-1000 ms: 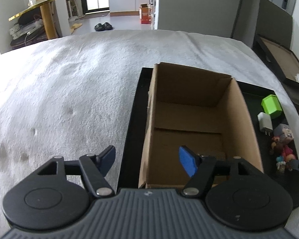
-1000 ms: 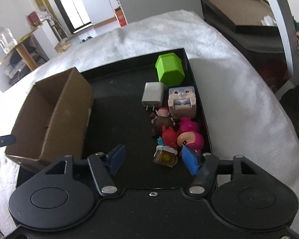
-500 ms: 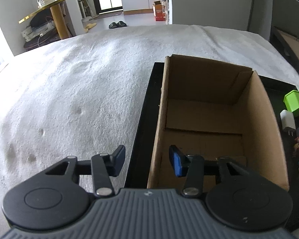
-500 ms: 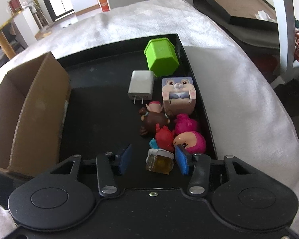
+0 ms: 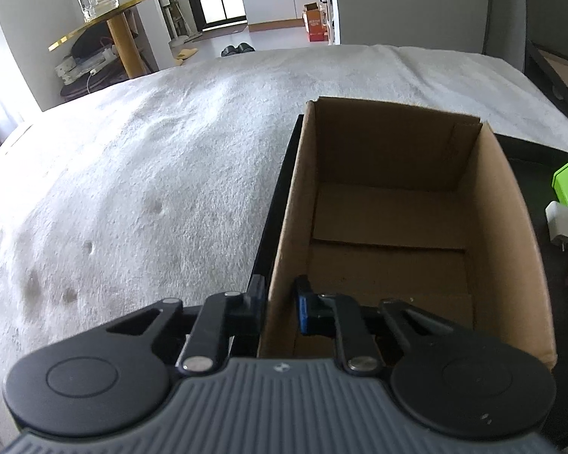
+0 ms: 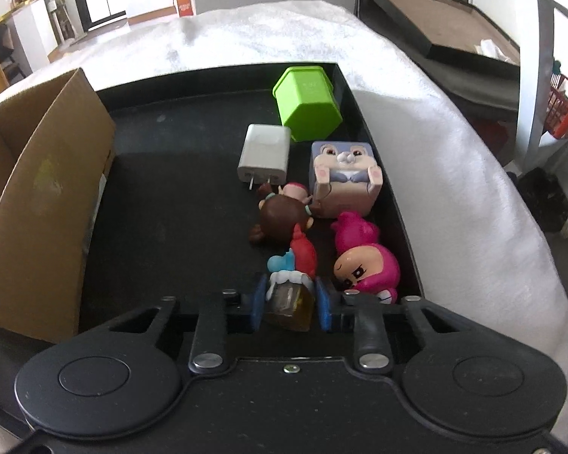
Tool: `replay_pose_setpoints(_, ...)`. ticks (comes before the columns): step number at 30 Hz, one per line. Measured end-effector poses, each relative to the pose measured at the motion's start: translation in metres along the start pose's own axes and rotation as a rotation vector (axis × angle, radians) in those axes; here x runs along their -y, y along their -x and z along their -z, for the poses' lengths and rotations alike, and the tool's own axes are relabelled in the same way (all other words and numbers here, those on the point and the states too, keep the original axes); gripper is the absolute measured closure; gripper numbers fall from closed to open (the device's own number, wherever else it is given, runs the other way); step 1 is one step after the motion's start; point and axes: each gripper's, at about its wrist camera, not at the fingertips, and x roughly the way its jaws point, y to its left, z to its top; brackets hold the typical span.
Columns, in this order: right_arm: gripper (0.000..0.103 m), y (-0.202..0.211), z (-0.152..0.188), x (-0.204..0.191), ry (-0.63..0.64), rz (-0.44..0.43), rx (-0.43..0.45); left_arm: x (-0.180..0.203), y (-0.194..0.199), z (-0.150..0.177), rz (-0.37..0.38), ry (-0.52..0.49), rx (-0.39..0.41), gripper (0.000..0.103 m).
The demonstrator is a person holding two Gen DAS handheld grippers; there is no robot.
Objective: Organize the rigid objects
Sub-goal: 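Close the right gripper on the perfume bottle and lift it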
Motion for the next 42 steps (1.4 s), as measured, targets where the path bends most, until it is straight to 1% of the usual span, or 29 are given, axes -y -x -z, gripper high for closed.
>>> replay_pose_setpoints(9, 0.077, 0.016, -0.002, -0.002, -0.006, -0.048, 0.065, 0.000, 0.005, 0.002, 0.010, -0.005, 0.025, 0.090)
replay_pose_setpoints(14, 0.078, 0.026, -0.008, -0.009, 0.004, -0.087, 0.104, -0.002, 0.004, 0.001, -0.003, -0.003, 0.032, 0.090)
replay_pose_setpoints(19, 0.078, 0.036, -0.017, -0.019, 0.016, -0.126, 0.154, -0.002, 0.002, 0.001, -0.002, -0.027, 0.037, 0.090)
replay_pose_setpoints(26, 0.078, 0.045, -0.027, -0.038, 0.047, -0.177, 0.189, -0.001, -0.001, 0.000, -0.003, -0.071, 0.047, 0.089)
replay_pose_setpoints(31, 0.077, 0.053, -0.034, -0.053, 0.068, -0.236, 0.220, 0.000, -0.001, 0.001, -0.003, -0.099, 0.055, 0.089)
replay_pose_setpoints(35, 0.078, 0.058, -0.038, -0.063, 0.084, -0.287, 0.253, 0.000, -0.001, 0.001, 0.001, -0.103, 0.057, 0.090)
replay_pose_setpoints(42, 0.077, 0.067, -0.041, -0.082, 0.154, -0.367, 0.310, -0.002, 0.000, 0.002, 0.009, -0.111, 0.065, 0.090)
